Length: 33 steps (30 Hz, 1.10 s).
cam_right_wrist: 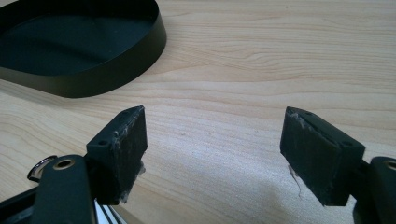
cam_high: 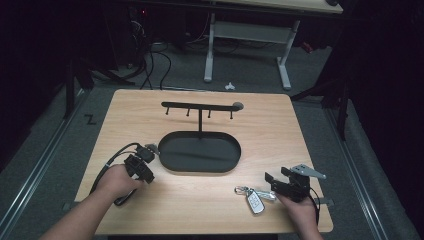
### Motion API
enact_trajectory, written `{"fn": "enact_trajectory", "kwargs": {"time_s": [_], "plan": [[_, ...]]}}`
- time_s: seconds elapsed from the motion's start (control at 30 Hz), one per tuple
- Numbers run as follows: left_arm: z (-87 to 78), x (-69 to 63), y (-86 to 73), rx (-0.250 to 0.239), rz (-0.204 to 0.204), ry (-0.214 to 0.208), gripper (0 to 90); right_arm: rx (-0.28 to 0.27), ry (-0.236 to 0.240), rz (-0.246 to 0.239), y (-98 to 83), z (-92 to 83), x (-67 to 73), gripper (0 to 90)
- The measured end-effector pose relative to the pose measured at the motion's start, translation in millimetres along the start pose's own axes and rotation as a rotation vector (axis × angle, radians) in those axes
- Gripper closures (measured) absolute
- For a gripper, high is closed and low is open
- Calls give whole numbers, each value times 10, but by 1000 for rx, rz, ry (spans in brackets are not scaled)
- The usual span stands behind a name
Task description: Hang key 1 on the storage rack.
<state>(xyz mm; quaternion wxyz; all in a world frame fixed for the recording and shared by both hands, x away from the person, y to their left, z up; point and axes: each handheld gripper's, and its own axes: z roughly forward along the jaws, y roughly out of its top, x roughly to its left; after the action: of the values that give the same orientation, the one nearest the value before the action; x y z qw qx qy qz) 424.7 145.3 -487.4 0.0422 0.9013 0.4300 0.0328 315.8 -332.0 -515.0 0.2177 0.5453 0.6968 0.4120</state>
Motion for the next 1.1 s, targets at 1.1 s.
{"fn": "enact_trajectory", "kwargs": {"time_s": [1.1], "plan": [[83, 121, 353, 184, -28, -39, 693, 19, 10, -30, -15, 35, 29, 272]]}}
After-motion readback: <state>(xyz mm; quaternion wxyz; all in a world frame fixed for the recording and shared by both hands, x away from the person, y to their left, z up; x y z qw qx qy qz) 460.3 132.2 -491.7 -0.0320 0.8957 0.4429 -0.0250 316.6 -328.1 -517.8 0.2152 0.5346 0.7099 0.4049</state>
